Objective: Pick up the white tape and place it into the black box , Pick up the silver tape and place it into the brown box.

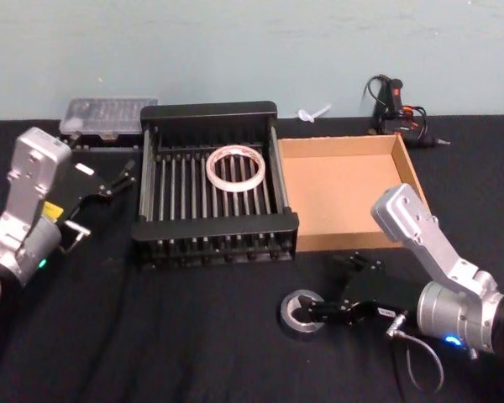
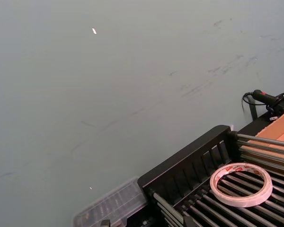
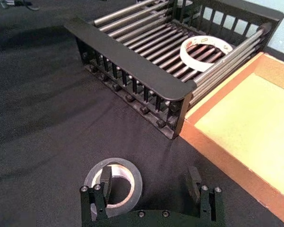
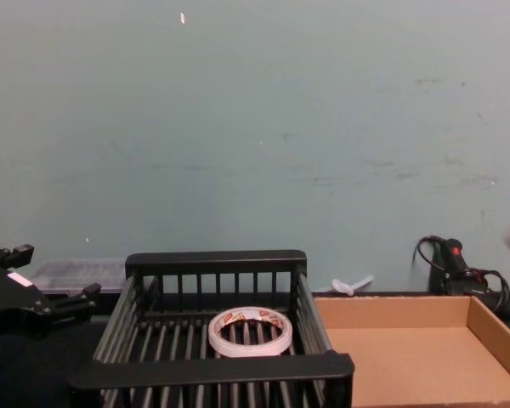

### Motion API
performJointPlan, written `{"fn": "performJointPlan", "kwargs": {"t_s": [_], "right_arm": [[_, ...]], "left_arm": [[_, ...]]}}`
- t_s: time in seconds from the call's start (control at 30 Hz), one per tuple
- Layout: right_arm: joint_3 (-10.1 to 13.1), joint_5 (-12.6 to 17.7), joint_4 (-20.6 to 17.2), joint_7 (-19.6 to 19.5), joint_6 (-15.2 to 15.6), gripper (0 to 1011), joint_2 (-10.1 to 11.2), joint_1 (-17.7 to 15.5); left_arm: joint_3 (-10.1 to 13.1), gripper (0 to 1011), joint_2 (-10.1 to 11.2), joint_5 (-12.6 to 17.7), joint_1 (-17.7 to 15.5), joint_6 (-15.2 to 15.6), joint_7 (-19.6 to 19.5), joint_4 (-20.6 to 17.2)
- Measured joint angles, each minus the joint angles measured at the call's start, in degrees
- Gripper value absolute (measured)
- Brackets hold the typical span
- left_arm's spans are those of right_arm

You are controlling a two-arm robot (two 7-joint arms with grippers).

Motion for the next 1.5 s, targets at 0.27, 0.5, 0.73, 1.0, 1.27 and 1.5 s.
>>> {"fn": "performJointPlan", "kwargs": {"t_s": [0.27, 0.5, 0.73, 1.0, 1.27, 1.5], "right_arm": [[-1.16, -0.99, 1.63, 0.05, 0.69, 1000, -0.79, 1.30], [-1.58, -1.65, 2.92, 0.04, 1.20, 1000, -1.34, 2.11], [-2.08, -2.48, 3.77, 0.35, 1.68, 1000, -1.72, 2.73], [-2.17, -2.66, 3.82, 0.38, 1.68, 1000, -1.79, 2.80], [-2.16, -2.58, 3.82, 0.38, 1.67, 950, -1.76, 2.78], [-2.12, -2.53, 3.80, 0.38, 1.65, 758, -1.72, 2.74]], "left_arm": [[0.00, 1001, 0.00, 0.00, 0.00, 0.00, 0.00, 0.00], [0.00, 1001, 0.00, 0.00, 0.00, 0.00, 0.00, 0.00], [0.00, 1001, 0.00, 0.00, 0.00, 0.00, 0.00, 0.00], [0.00, 1001, 0.00, 0.00, 0.00, 0.00, 0.00, 0.00], [0.00, 1001, 0.00, 0.00, 0.00, 0.00, 0.00, 0.00], [0.00, 1001, 0.00, 0.00, 0.00, 0.00, 0.00, 0.00]]}}
